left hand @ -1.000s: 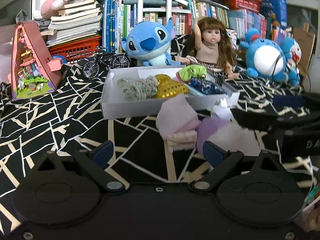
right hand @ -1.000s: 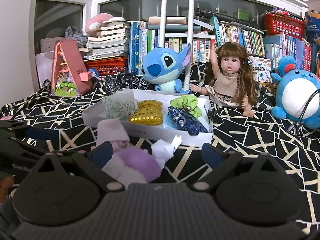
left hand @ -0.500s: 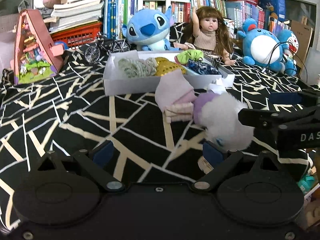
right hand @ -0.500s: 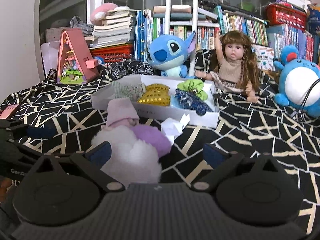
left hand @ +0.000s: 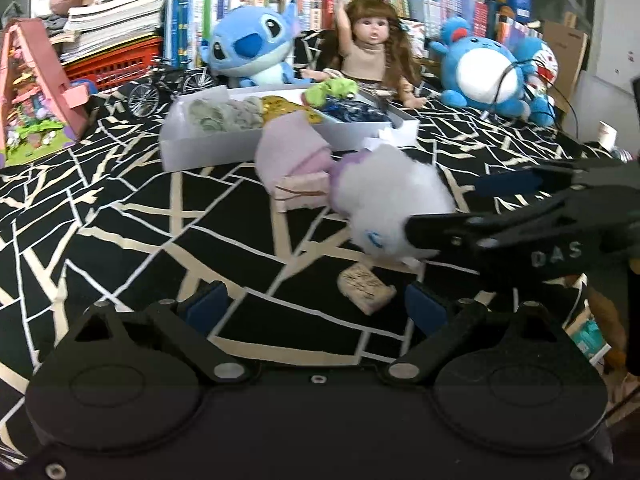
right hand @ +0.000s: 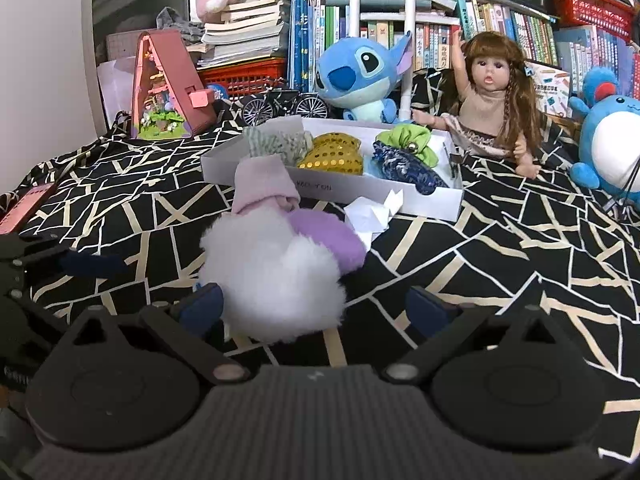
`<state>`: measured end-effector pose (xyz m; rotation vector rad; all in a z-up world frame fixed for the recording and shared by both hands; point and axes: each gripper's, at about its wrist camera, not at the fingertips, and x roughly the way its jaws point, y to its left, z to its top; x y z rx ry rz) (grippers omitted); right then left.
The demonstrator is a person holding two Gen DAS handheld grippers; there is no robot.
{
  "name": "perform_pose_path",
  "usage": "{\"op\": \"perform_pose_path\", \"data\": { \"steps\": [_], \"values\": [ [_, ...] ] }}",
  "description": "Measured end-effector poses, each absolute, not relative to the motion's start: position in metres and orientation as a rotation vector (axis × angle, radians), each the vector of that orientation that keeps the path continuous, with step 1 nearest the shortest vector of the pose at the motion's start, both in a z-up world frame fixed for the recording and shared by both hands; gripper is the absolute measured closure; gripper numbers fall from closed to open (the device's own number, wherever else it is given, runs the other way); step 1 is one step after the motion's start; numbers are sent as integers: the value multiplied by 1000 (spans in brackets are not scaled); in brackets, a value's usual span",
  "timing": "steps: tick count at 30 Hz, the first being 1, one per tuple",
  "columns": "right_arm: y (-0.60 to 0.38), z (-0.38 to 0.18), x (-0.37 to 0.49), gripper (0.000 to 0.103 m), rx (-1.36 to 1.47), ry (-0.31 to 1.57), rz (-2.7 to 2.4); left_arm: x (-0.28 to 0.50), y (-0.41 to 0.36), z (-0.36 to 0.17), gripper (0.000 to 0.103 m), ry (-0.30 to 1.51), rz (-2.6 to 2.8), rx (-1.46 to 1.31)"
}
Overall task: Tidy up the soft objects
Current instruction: 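Move the right tool to the white fluffy pompom while the left tool reaches the beige tag block, then grasp the white fluffy pompom with the right tool while the left tool grasps the beige tag block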
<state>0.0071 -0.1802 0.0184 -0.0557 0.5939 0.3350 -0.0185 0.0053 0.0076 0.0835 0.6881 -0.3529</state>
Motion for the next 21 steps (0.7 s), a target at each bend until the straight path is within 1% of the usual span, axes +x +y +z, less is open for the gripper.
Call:
{"op": "perform_pose_path", "data": {
  "steps": [3,5,7,8,13,14,16,21],
  "values": [
    [-179,17,10,2,-48,605,348,-20,-1,6,21,687,-381,98],
    [-177,16,11,2,-51,610,355,-20,-4,6,26,687,-393,98],
    [-175,16,12,2,-58,612,360,-20,-5,7,35,681,-406,92],
    [-174,15,13,2,-61,614,363,-20,-6,7,37,681,-413,93],
    [-170,15,16,2,-70,625,374,-19,-9,8,58,676,-429,108],
    [-170,15,16,2,-71,628,377,-20,-10,8,61,675,-432,109],
    [-168,15,18,2,-71,637,385,-21,-10,8,76,673,-436,111],
    [-166,14,22,2,-67,655,403,-25,-10,8,76,668,-426,110]
  ]
}}
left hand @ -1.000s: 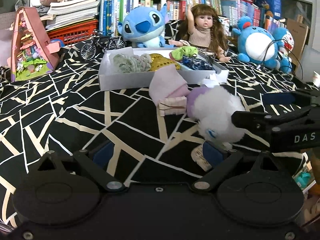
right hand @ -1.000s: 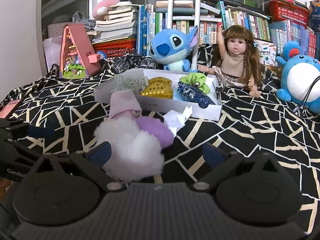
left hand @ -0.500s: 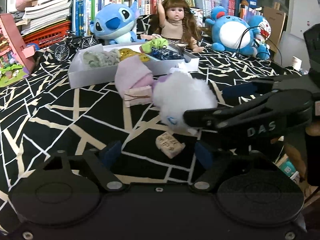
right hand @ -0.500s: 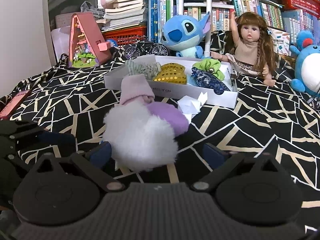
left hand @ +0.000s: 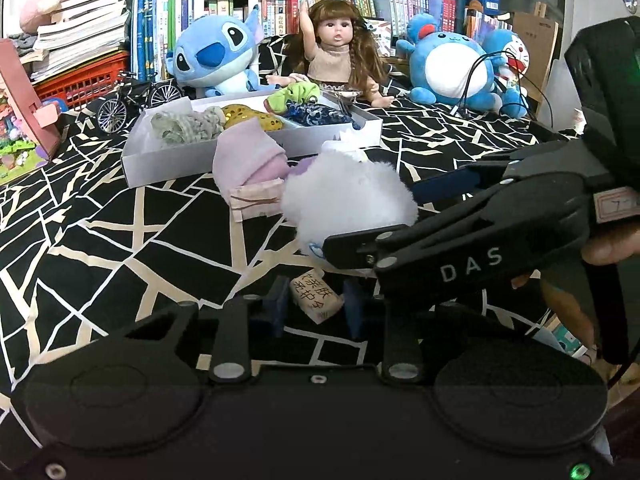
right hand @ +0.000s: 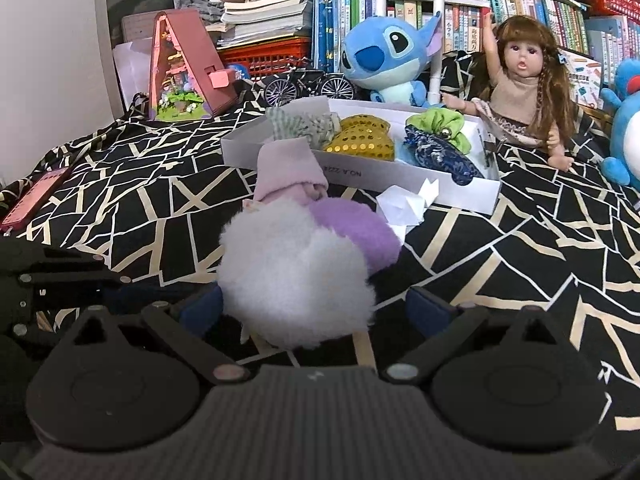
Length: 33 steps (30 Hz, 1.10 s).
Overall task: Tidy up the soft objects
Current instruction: 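Grasp the white fluffy pompom with the right tool while the left tool grasps the beige tag block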
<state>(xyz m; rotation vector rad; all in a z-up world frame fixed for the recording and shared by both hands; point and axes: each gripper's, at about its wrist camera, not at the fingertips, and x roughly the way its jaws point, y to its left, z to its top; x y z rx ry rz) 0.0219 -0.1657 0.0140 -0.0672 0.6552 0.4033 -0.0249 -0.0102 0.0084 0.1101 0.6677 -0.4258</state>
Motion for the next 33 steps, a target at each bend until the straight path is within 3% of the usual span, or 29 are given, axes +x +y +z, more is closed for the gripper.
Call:
{"op": "perform_pose_path", "data": {
  "steps": [12,20,33],
  "values": [
    [-157,13,32,3,-73,694,407,-26,18,13,76,706,-336,27],
    [-150,17,30,31,-83,693,439,-17,32,19,76,700,-270,-26],
    [-149,26,20,33,-118,655,421,3,30,24,76,690,-254,-61]
  ]
}}
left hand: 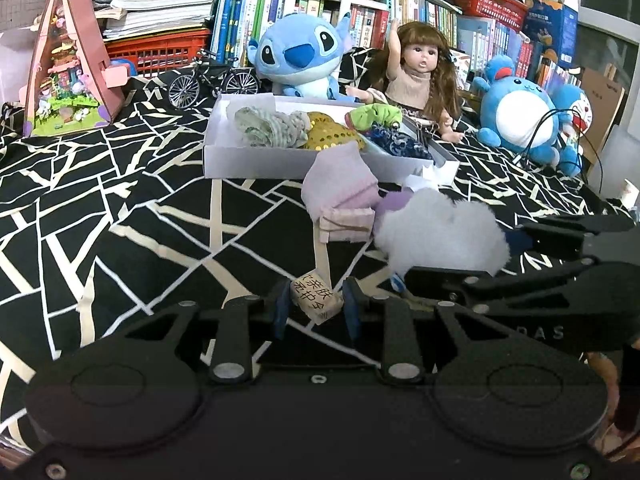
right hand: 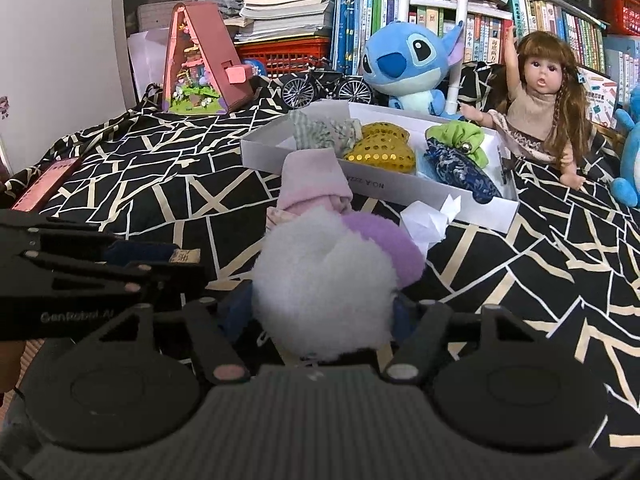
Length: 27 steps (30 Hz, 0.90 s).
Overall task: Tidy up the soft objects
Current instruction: 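Grasp the white fluffy pompom with the right tool while the left tool grasps the beige tag block, then carry the pompom with the right tool while the left tool carries the tag block over the box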
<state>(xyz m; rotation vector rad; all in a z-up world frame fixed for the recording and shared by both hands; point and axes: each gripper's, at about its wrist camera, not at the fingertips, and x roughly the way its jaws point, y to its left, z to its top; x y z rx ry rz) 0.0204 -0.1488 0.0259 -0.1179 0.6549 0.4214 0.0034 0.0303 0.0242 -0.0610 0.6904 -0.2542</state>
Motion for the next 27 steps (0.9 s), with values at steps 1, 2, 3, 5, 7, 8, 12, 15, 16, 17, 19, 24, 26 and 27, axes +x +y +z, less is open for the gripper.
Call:
{"op": "perform_pose_path", "data": {
  "steps": [1,2,3,5,7,8,12,15,16,17,19,24,26,27],
  "values": [
    [-149,27,20,33,-119,650,418,5,30,25,76,687,-255,-59],
    [-150,28,19,34,-118,646,414,7,29,26,76,683,-256,-56],
    [-151,29,19,34,-117,642,412,9,28,27,76,680,-256,-54],
    [-152,30,20,34,-111,638,407,12,27,30,76,674,-260,-54],
    [-154,32,20,34,-105,634,400,16,26,32,76,668,-261,-57],
    [-154,33,20,34,-102,630,397,18,26,33,76,665,-263,-57],
    [-157,39,20,34,-104,609,380,27,24,37,76,651,-269,-48],
    [-160,44,22,34,-107,589,359,36,23,42,76,639,-272,-44],
    [-162,46,23,34,-105,582,349,39,23,43,76,636,-273,-44],
    [-165,48,25,34,-103,576,341,42,23,45,76,633,-274,-45],
    [-170,53,29,34,-101,564,323,50,22,49,76,628,-277,-46],
    [-179,63,39,34,-101,533,283,69,21,59,76,609,-274,-53],
    [-183,67,44,34,-96,522,266,76,22,63,76,595,-266,-49],
    [-184,68,47,34,-95,519,259,81,22,65,76,591,-263,-51]
  ]
}}
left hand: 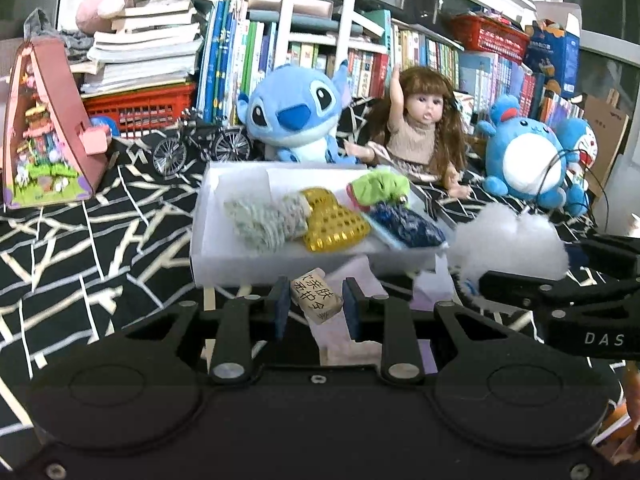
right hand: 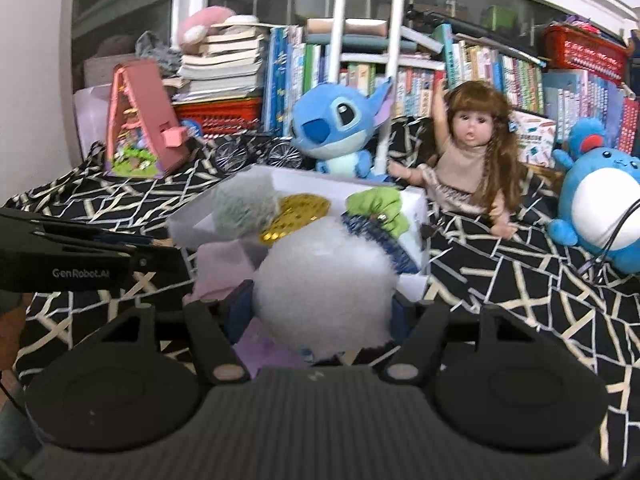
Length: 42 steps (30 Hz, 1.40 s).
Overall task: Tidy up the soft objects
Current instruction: 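Carry the pompom with the right tool while the left tool carries the tag block over the box, then open the right tool to drop the pompom in the box while the left tool releases the tag block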
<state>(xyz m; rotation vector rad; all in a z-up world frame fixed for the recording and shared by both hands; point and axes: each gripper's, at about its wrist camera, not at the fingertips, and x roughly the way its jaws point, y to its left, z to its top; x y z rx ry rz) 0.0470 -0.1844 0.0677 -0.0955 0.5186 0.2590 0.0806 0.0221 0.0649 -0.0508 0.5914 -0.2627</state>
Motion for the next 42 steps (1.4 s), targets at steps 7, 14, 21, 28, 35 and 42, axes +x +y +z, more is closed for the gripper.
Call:
{"op": "perform_pose_path", "data": {
  "steps": [7,14,21,28,35,42],
  "values": [
    [-192,80,75,34,-80,490,236,122,30,79,76,588,-227,-82],
    [-190,97,124,34,-42,441,246,183,28,94,76,524,-211,-98],
    [-182,100,186,34,-8,421,284,251,21,93,76,523,-204,-123],
    [-184,66,235,34,110,434,301,289,13,67,76,515,-164,-72],
    [-174,41,259,34,86,504,276,305,6,46,76,553,-139,-20],
    [-166,29,269,35,48,531,264,313,-2,30,76,584,-129,17]
  ]
}}
